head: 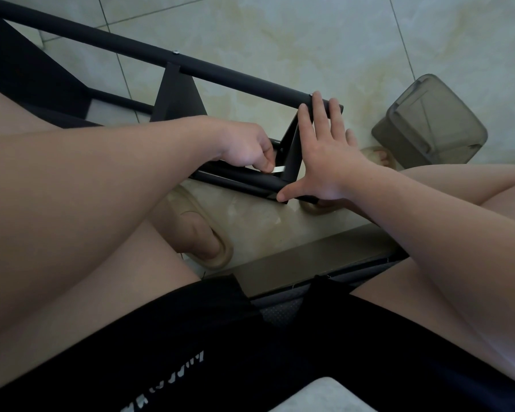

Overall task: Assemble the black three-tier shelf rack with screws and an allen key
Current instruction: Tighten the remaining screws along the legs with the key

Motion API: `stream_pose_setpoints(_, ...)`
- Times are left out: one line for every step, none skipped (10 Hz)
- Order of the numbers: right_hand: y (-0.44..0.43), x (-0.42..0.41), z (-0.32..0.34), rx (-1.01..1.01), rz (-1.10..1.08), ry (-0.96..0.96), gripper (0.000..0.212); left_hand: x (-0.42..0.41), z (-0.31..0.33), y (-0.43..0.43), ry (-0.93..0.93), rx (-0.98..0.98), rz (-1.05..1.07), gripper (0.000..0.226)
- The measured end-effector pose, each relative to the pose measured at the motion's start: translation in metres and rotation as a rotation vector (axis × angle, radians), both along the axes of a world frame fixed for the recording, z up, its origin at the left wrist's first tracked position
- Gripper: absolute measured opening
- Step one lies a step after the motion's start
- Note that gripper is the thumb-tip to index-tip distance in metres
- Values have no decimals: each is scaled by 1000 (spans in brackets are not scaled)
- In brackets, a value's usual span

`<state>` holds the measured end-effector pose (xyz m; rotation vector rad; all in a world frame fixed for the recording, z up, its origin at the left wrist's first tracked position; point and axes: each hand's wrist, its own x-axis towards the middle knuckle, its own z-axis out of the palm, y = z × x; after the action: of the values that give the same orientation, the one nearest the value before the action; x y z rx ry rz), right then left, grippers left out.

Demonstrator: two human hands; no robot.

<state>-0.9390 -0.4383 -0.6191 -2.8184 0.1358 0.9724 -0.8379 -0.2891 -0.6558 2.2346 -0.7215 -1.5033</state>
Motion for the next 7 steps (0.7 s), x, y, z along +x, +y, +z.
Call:
stream_pose_setpoints(0,0,0,-1,4,0,154,1,2,-2,-63,8,-35,13)
stream_pose_setpoints(0,0,1,4,4,-1,154,4,4,-3,-160,43,-100,15)
stream_pose_setpoints(1,0,1,10,-2,-3,154,7,6,-3,-197,48,-92,11)
stream_pose_setpoints(1,1,2,17,-5,5,155,9,8,-6,-134,7,-10,10)
stream_pose_setpoints(1,1,2,19,-3,6,155,6,6,-9,70,-77,268,6)
stream_pose_setpoints(1,1,1,19,-2,4,155,1,4,-11,241,-91,521,5)
stream_pose_setpoints(1,1,1,20,-3,0,156,-2,4,-11,257,-57,596,9)
